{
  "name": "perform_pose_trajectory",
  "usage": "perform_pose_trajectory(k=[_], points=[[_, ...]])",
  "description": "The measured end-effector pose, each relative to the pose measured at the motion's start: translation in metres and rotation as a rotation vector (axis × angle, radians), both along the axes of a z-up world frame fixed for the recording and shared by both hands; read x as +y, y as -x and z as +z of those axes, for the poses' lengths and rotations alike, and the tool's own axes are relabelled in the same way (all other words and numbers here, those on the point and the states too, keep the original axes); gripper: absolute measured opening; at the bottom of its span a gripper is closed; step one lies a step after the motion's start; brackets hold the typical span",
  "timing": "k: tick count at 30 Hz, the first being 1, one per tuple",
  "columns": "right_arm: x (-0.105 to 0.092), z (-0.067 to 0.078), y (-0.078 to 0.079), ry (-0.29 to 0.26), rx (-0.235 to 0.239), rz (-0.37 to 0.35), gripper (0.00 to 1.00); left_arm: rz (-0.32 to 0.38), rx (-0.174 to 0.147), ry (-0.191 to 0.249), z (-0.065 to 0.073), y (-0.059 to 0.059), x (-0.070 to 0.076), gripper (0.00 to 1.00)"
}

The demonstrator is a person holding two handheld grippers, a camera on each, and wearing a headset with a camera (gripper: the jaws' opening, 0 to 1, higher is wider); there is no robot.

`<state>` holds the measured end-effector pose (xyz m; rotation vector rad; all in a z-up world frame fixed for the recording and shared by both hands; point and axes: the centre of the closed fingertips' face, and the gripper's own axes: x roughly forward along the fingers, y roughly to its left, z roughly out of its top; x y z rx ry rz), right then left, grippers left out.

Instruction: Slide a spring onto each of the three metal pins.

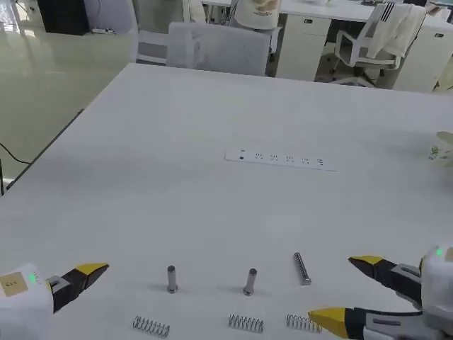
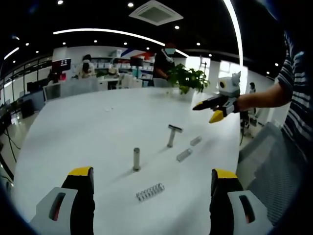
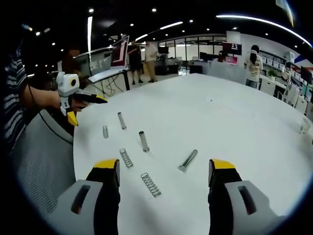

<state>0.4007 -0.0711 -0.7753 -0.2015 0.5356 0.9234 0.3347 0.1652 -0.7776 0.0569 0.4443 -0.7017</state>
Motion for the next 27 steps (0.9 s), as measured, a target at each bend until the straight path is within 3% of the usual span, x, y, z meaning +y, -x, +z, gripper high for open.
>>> perform_pose_trajectory(k=[5,12,18,27], points=[[0.002,-0.005,-0.013,0.024,0.044,-0.012,0.64,0.002,0.0,0.002,0.0,-0.001,0.001,0.97],[0.001,-0.008,-0.037,0.076,0.057,-0.032,0.52,0.006,0.004,0.002,-0.002,0.0,0.003,0.97],[0.003,-0.01,-0.057,0.076,0.092,-0.064,0.43,0.013,0.007,0.01,-0.002,0.001,0.003,0.97],[0.007,-0.034,-0.073,0.136,0.188,-0.089,0.29,0.007,0.007,0.007,0.0,0.0,0.003,0.96]])
